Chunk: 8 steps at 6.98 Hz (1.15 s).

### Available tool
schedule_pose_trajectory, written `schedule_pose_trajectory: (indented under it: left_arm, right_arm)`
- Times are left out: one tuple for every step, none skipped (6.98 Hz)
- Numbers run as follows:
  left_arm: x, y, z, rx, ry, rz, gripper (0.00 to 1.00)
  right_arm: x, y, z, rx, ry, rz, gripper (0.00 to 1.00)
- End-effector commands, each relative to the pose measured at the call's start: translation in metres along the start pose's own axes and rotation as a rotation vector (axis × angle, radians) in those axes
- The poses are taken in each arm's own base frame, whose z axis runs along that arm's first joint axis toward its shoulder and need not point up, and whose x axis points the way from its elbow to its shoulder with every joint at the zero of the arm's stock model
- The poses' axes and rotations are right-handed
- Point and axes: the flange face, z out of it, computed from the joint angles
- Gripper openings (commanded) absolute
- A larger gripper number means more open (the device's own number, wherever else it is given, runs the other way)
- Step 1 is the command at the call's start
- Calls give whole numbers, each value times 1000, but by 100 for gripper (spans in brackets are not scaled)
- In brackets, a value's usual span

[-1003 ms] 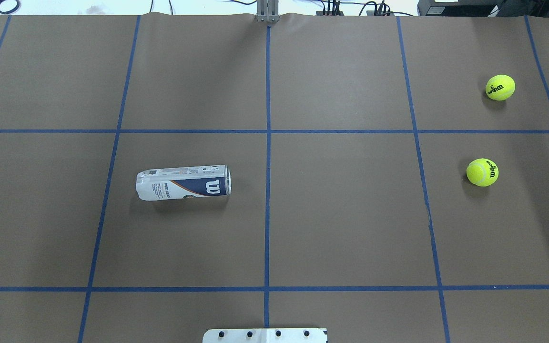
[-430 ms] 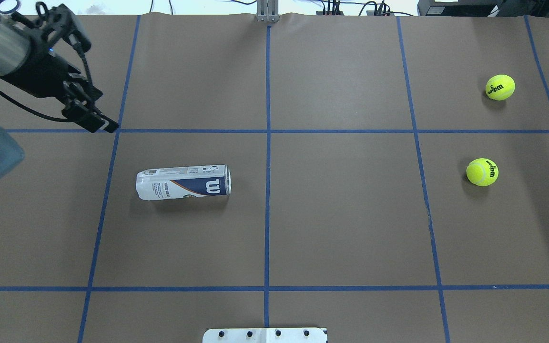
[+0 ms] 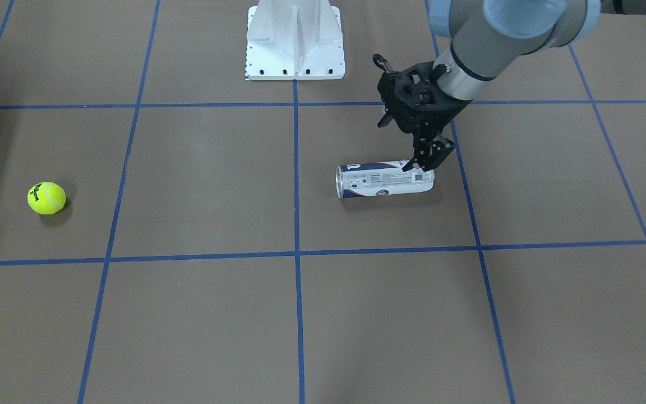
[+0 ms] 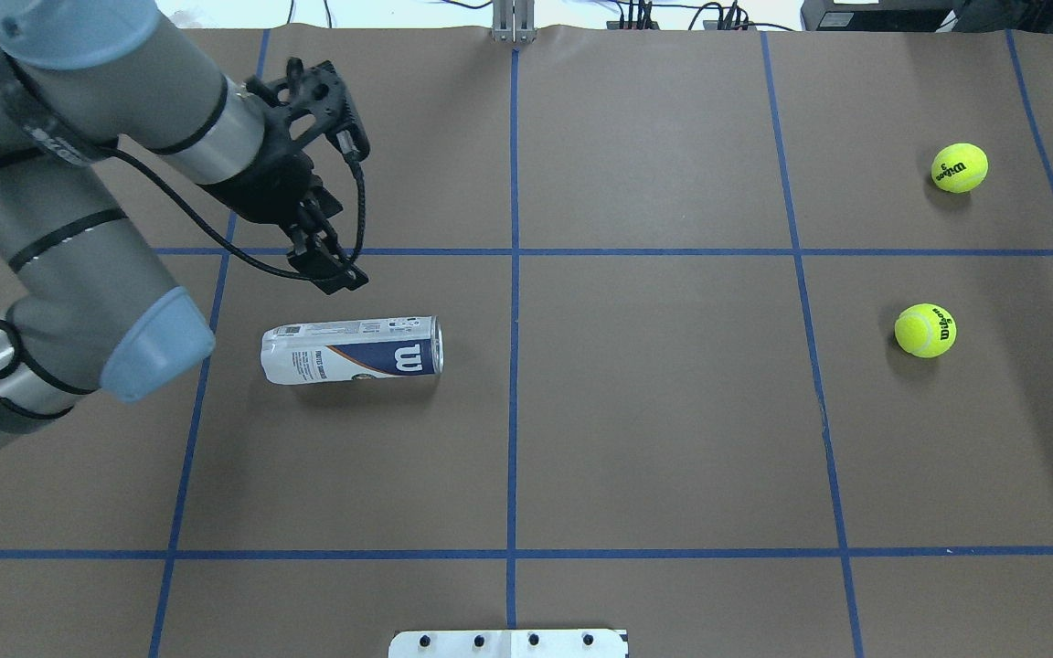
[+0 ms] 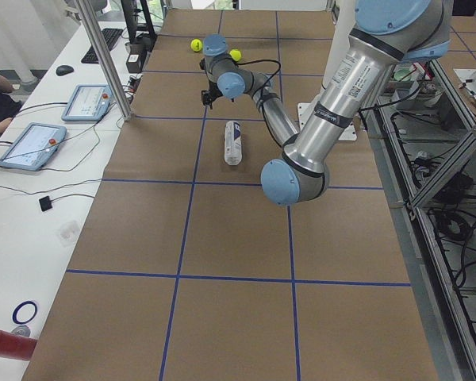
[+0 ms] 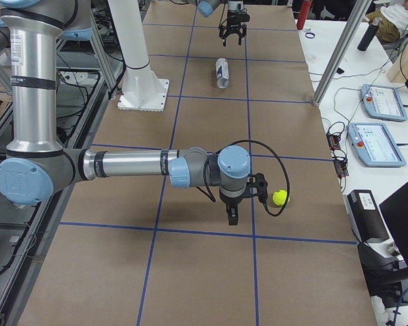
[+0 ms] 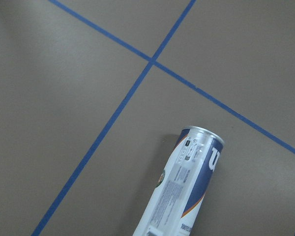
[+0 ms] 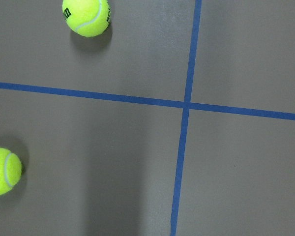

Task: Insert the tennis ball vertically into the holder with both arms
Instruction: 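Reach the left gripper down to the white Wilson can and grasp it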

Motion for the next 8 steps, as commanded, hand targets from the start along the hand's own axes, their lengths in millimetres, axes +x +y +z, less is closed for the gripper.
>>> schedule_pose_trajectory:
  left_arm:
    - [16,-32,56,-58,21,62,99]
    - [23,-32,72,-81,-22,113,99]
    - [34,-34,90,-101,-92,164,99]
    - [34,-32,99,-119,-105,196,99]
    - [39,-29,111,-136,-93,200,99]
    - [48,-27,126,-152,-73,207,99]
    - [56,-26,139,-166,-71,216,99]
    - [64,-26,149,-178,-97,230,99]
  right_arm:
    - [0,1,1,-3,0,1,100]
    - [1,0,2,-5,0,3,100]
    - [2,1,3,-6,0,6,100]
    - [2,0,3,-6,0,6,100]
    - [2,1,3,-7,0,7,100]
    - [2,0,3,-6,0,6,100]
    - [3,0,3,-7,1,7,100]
    - [2,0,3,-6,1,6,100]
